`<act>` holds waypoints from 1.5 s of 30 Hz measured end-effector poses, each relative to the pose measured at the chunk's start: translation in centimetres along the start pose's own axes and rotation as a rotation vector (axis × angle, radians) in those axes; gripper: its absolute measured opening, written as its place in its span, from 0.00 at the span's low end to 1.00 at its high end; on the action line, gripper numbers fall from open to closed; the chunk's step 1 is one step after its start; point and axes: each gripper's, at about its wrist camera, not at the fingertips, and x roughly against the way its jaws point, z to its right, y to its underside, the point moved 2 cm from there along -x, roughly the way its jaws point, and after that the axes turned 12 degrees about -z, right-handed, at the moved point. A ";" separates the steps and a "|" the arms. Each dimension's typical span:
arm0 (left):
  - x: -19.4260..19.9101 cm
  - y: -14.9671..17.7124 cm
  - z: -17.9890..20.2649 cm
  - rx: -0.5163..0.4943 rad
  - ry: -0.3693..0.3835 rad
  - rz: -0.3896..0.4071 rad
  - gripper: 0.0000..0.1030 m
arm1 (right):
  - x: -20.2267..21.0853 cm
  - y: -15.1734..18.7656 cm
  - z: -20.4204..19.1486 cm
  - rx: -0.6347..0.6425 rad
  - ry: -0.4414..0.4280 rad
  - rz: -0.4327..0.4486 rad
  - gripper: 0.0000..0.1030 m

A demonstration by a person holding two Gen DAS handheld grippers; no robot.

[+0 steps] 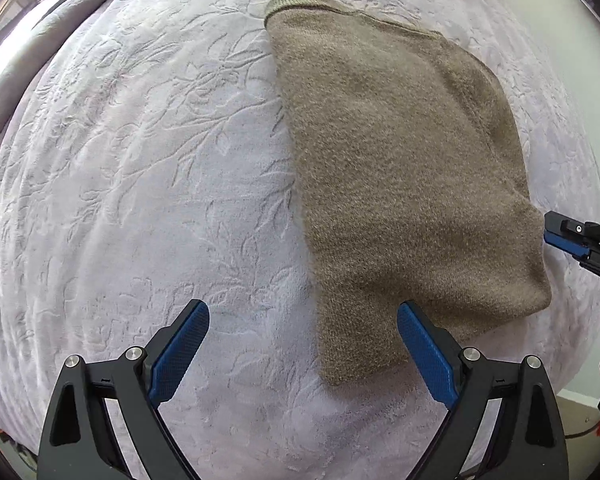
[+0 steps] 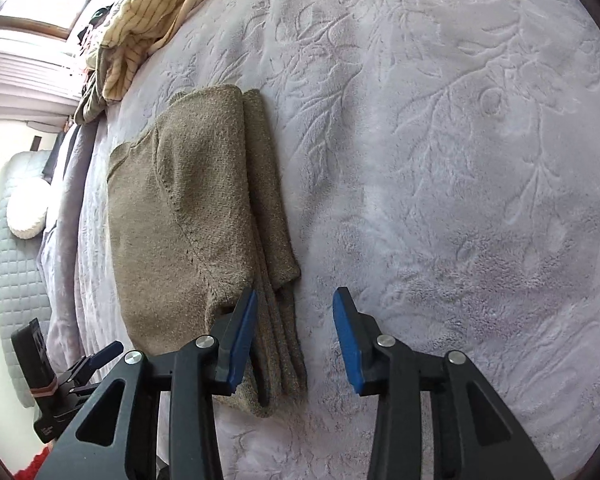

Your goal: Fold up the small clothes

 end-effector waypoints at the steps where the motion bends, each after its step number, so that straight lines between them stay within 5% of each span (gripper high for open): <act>1: 0.2 0.1 -0.3 0.005 -0.001 0.003 0.93 | -0.1 -0.1 -0.1 0.003 -0.001 -0.004 0.42; 21: -0.2 -1.5 -1.3 0.030 -0.013 -0.022 0.99 | -0.6 -1.2 0.2 0.017 0.007 -0.029 0.54; 29: -2.9 -3.0 -2.2 0.028 0.042 -0.049 0.99 | -0.6 -1.8 0.3 0.035 0.003 -0.032 0.55; 34: -1.6 -4.2 -3.9 0.018 0.187 -0.002 0.99 | -0.3 -2.9 0.1 0.070 -0.110 -0.026 0.55; 38: -0.8 -6.6 -5.5 0.052 0.297 0.053 0.99 | -0.8 -4.3 0.0 0.104 -0.202 -0.052 0.65; 45: -5.5 -11.0 -4.1 0.084 0.447 -0.033 0.99 | -3.5 -6.7 -0.6 0.156 -0.272 -0.138 0.65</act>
